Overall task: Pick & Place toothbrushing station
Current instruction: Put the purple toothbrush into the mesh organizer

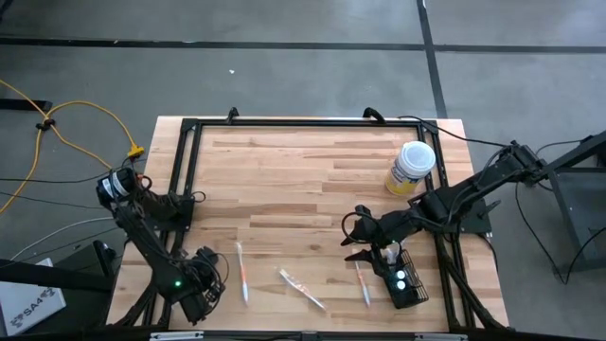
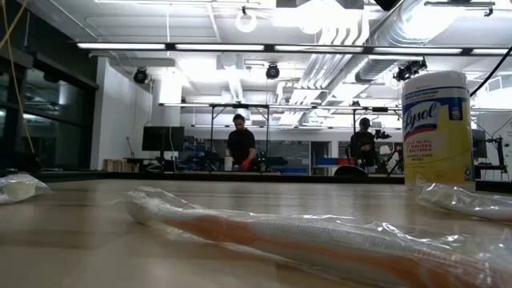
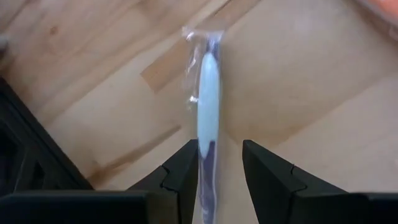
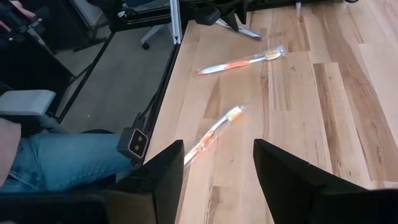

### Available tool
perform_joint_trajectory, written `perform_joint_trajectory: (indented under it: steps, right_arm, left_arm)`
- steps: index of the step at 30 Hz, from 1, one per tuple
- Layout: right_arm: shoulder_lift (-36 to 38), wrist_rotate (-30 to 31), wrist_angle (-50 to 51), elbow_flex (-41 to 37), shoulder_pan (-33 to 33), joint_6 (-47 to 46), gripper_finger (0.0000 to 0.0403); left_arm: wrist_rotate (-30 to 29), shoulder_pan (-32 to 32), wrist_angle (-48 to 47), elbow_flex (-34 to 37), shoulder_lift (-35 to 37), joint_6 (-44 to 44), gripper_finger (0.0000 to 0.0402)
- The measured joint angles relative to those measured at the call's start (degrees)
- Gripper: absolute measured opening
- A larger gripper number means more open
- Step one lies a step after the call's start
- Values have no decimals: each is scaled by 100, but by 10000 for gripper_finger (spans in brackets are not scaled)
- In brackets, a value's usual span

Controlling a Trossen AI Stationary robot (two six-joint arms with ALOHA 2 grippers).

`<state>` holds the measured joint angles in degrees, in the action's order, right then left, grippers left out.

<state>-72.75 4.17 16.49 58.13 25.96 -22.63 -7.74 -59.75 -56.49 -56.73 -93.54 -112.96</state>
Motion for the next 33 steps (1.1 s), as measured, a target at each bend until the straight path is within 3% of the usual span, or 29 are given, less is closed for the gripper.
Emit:
perform_joint_trajectory:
  steps: [15, 21, 27, 33]
  right_arm:
    - [0, -7, 2, 0, -1, -2, 184]
    - [0, -7, 0, 0, -2, -4, 184]
    - [0, -7, 0, 0, -2, -4, 184]
    - [0, -8, 1, 0, -2, -4, 184]
  left_arm:
    - [20, -560, 501, -4, 0, -972, 117]
    - [162, -546, 503, -7, 0, -855, 117]
    - [-166, -420, 168, -4, 0, -442, 117]
    - [360, -243, -128, -4, 0, -152, 117]
